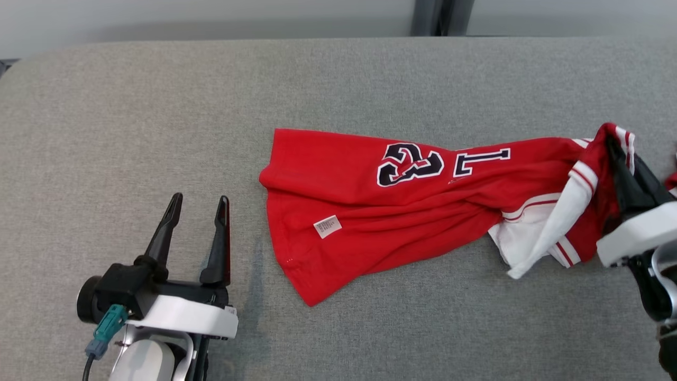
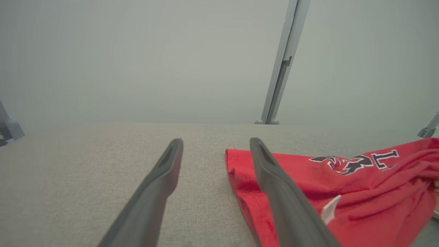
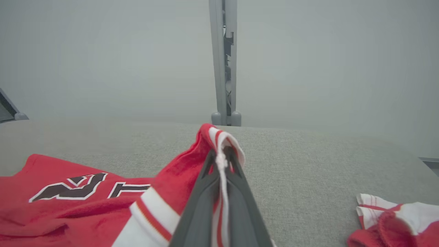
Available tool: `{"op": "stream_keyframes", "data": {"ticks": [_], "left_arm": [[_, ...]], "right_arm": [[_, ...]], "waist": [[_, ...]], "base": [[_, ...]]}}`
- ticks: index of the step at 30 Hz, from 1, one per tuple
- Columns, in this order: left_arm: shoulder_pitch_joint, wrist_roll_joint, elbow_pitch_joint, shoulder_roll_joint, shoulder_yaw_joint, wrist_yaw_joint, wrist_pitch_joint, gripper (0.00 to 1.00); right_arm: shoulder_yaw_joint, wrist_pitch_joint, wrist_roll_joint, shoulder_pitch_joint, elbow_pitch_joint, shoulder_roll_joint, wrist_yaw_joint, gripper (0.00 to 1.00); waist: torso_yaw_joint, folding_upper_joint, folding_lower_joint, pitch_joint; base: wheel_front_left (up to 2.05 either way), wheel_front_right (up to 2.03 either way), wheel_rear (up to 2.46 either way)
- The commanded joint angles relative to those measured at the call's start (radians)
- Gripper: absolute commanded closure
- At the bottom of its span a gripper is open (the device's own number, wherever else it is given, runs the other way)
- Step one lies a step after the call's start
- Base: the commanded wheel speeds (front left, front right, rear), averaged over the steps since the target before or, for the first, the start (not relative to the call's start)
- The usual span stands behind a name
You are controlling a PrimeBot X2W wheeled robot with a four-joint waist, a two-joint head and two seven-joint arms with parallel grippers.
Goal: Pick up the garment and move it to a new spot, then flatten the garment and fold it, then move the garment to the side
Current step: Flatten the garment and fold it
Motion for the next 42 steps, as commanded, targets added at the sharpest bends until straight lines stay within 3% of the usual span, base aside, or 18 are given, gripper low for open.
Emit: {"op": "stream_keyframes", "data": {"ticks": [1,7,8,9,10,11,16,21,31,39,42], "left_arm": [[-0.023,0.009,0.000,0.008,-0.001,-0.007,-0.005,0.00],[-0.059,0.019,0.006,0.006,-0.015,-0.016,-0.005,0.00],[-0.066,0.021,0.008,0.004,-0.017,-0.016,-0.005,0.00],[-0.066,0.021,0.008,0.004,-0.017,-0.016,-0.005,0.00],[-0.069,0.021,0.009,0.004,-0.018,-0.017,-0.005,0.00],[-0.072,0.021,0.010,0.004,-0.017,-0.017,-0.005,0.00],[-0.065,0.014,0.021,0.007,-0.009,-0.016,-0.005,0.00],[-0.034,0.006,0.025,0.013,0.002,-0.009,-0.005,0.00],[0.034,-0.004,0.007,0.035,0.015,0.012,0.007,0.00],[0.113,0.001,-0.013,0.051,0.004,0.031,0.028,0.00],[0.133,0.003,-0.021,0.056,0.000,0.037,0.038,0.00]], "right_arm": [[0.011,-0.026,0.023,-0.039,0.056,-0.010,0.000,1.00],[0.058,-0.097,0.074,-0.133,0.242,-0.043,0.000,1.00],[0.082,-0.121,0.099,-0.158,0.309,-0.053,0.000,0.87],[0.082,-0.121,0.099,-0.158,0.309,-0.053,0.000,0.87],[0.091,-0.135,0.116,-0.169,0.335,-0.053,0.000,0.37],[0.097,-0.149,0.125,-0.175,0.364,-0.058,0.000,0.00],[0.079,-0.227,0.188,-0.158,0.465,-0.051,0.000,0.00],[0.012,-0.255,0.190,-0.086,0.427,-0.036,0.000,0.00],[-0.118,-0.240,0.002,0.132,0.087,0.083,0.000,0.00],[-0.121,-0.089,-0.148,0.342,-0.209,0.215,0.000,0.00],[-0.123,-0.055,-0.167,0.385,-0.264,0.235,0.000,0.00]], "waist": [[-0.006,-0.0001,0.0000,0.023],[0.002,-0.0001,0.0000,0.060],[0.003,-0.0001,0.0000,0.069],[0.003,-0.0001,0.0000,0.069],[0.002,-0.0001,0.0000,0.071],[0.001,-0.0001,0.0000,0.073],[-0.009,-0.0001,0.0000,0.059],[-0.027,-0.0001,0.0000,0.021],[-0.060,-0.0001,0.0000,-0.072],[-0.054,-0.0001,0.0000,-0.152],[-0.050,-0.0001,0.0000,-0.162]], "base": [[0.00,0.00,0.00],[0.00,0.00,0.00],[0.00,0.00,0.00],[0.00,0.00,0.00],[0.00,0.00,0.00],[0.00,0.00,0.00],[0.00,0.00,0.00],[0.00,0.00,0.00],[0.00,0.00,0.00],[0.00,0.00,0.00],[0.00,0.00,0.00]]}}
